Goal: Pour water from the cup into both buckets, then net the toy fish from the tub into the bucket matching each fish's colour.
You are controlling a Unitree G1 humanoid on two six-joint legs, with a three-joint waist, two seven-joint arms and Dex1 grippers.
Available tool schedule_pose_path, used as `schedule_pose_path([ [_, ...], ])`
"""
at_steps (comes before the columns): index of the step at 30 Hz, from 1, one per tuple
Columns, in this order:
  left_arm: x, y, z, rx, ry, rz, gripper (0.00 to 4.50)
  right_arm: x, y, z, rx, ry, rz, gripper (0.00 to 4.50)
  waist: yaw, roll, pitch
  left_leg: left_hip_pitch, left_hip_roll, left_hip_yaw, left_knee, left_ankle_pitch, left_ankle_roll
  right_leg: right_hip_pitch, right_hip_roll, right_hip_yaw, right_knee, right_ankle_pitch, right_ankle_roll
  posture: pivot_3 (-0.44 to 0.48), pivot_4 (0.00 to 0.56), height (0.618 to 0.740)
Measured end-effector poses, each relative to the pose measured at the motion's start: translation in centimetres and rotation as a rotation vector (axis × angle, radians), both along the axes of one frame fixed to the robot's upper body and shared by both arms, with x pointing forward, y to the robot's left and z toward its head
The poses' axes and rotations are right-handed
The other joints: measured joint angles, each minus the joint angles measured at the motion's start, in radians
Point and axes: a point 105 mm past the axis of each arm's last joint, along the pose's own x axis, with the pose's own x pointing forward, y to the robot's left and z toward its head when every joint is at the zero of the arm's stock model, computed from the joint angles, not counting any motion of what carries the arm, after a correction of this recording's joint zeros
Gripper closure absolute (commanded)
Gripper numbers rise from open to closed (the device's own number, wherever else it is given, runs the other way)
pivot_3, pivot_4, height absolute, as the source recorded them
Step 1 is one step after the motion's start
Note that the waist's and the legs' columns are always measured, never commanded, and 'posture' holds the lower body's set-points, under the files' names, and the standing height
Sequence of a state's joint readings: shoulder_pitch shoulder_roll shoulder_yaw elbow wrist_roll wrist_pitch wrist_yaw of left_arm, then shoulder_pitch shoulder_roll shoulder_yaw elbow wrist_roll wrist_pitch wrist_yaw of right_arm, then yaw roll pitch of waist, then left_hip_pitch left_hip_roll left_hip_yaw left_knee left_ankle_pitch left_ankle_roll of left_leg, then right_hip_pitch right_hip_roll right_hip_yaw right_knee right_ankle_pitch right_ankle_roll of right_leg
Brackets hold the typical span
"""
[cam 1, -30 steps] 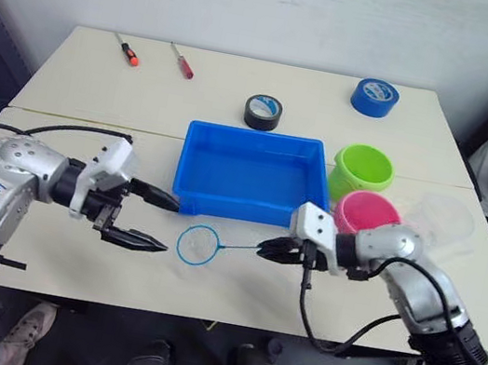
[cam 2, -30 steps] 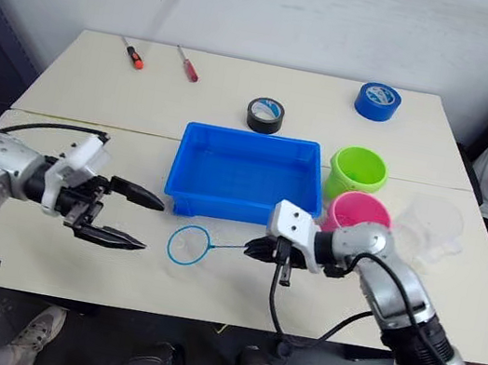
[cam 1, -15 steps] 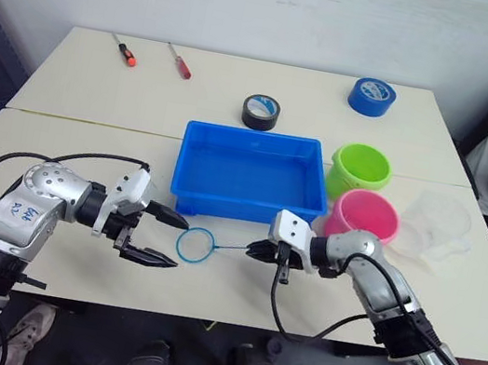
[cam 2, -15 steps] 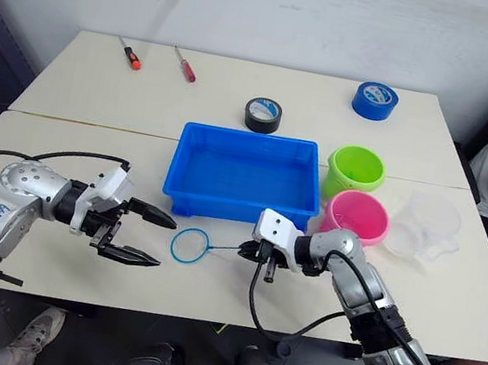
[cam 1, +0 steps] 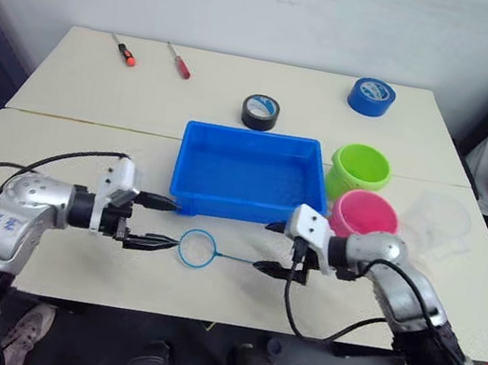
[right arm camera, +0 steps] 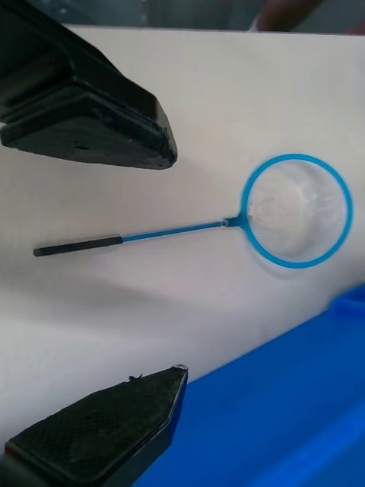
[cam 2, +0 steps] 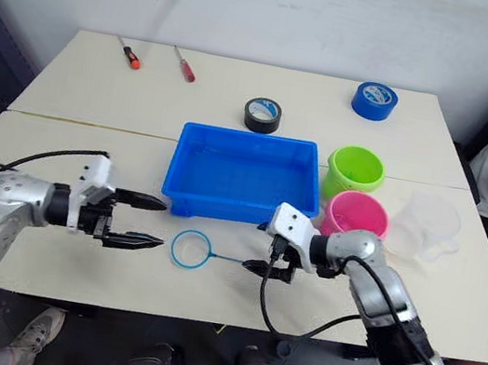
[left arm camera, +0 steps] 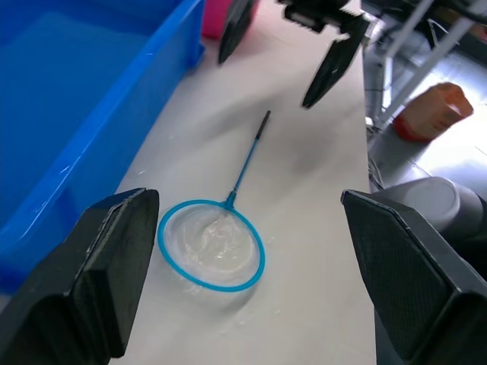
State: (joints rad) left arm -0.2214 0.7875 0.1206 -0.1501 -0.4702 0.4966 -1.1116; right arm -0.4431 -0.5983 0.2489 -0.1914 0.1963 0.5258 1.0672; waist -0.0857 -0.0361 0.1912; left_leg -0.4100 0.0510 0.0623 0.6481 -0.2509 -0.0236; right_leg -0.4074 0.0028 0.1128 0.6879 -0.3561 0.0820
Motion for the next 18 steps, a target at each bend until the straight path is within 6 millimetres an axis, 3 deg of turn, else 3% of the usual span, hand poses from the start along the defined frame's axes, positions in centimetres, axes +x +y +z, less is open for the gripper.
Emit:
schedule_pose_path([
  [2, -0.6, 0.7, -0.6, -0.035, 0.004, 0.115, 0.32, -1.0, -0.7, 0.0, 0.037, 0.019, -0.051, 0.06, 0.003, 0.0, 0.0, 0.001, 0.0, -0.001, 0.0, 0.0, 0.0, 0.002, -0.001, -0.001, -0.001, 0.0, 0.0, 0.0, 0.15, 0.734],
  [5, -1.6, 1.9, -2.4, -0.078, 0.017, 0.32, 0.32, -2.2, -2.4, -1.5, 0.076, 0.066, -0.174, 0.06, 0.003, -0.001, 0.0, 0.005, -0.001, -0.004, -0.001, -0.002, 0.001, 0.011, -0.002, -0.003, -0.007, 0.0, 0.0, 0.0, 0.15, 0.734],
  [11, -2.6, 5.3, -4.8, -0.076, 0.023, 0.639, 0.32, -2.3, -4.3, -2.9, 0.107, 0.08, -0.334, 0.06, 0.002, -0.002, -0.001, 0.008, -0.002, -0.004, 0.0, -0.003, 0.002, 0.015, -0.003, -0.004, -0.01, 0.0, 0.001, 0.0, 0.15, 0.734],
  [18, -3.2, 6.7, -6.3, -0.066, 0.011, 0.777, 0.32, -2.0, -5.3, -3.8, 0.118, 0.068, -0.39, 0.06, 0.003, -0.003, -0.002, 0.006, -0.003, -0.004, -0.002, -0.004, 0.004, 0.015, -0.004, -0.004, -0.014, 0.001, 0.001, 0.0, 0.15, 0.734],
])
